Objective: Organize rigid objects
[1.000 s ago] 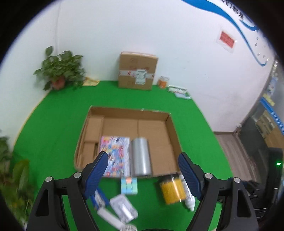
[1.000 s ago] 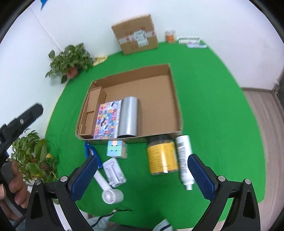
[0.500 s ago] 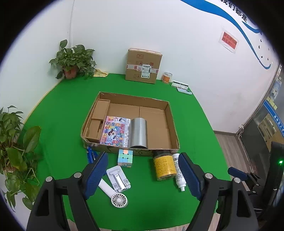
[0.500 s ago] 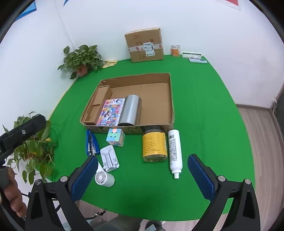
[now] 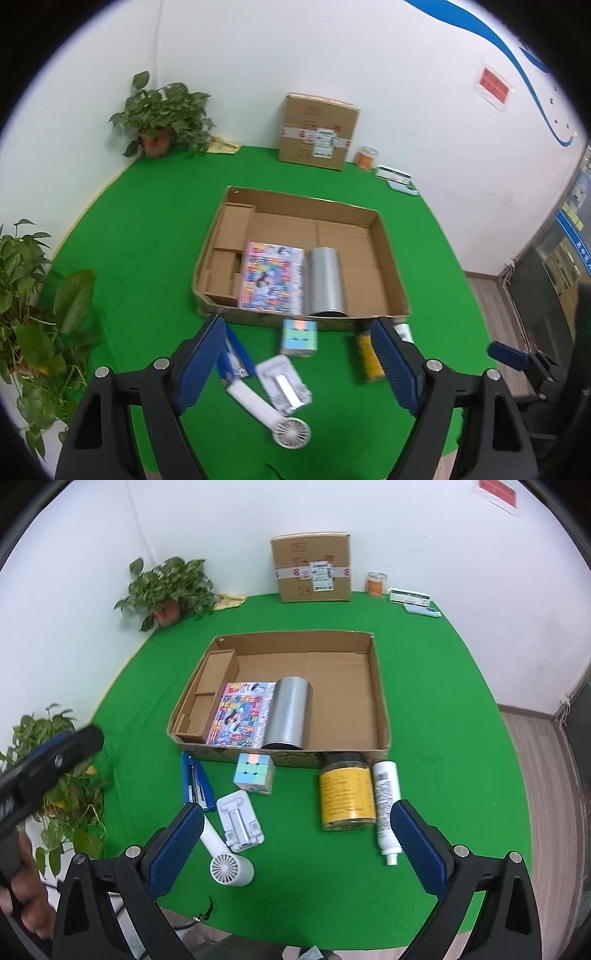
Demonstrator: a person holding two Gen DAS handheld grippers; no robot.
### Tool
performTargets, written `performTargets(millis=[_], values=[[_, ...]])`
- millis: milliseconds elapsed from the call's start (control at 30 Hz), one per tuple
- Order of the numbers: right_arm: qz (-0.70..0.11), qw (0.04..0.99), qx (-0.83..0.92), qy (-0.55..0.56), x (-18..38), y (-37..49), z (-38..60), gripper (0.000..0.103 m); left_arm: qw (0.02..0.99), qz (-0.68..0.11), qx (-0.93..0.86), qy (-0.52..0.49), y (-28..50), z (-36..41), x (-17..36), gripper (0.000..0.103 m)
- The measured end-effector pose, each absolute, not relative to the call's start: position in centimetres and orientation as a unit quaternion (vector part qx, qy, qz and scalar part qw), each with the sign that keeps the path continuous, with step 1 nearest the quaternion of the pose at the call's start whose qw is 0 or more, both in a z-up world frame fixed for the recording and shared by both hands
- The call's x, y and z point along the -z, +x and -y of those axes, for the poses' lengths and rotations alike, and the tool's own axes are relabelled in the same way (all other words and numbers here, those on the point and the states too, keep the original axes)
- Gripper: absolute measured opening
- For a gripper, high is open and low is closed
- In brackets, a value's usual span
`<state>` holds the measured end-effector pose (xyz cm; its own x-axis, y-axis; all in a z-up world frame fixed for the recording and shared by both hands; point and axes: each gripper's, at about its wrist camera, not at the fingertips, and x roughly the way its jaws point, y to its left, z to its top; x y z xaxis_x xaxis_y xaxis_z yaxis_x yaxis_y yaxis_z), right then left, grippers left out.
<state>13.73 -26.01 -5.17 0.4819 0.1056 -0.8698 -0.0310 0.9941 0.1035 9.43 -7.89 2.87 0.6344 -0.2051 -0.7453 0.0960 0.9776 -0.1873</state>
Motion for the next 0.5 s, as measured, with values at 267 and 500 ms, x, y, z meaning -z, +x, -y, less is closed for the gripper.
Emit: performTargets(millis=[267,500], values=[[-0.524,0.851,-0.023,0.017,6.1,14.0,22.2,0.041,0.881,-0.445,0.143,-0.069,11.6,4.9,0.1,0.026],[-0.504,0.862,-0.003,0.058,6.6,12.5,22.9,0.102,0.879,-0.447,0.162,-0.035,11.7,5.3,0.8,0.079]])
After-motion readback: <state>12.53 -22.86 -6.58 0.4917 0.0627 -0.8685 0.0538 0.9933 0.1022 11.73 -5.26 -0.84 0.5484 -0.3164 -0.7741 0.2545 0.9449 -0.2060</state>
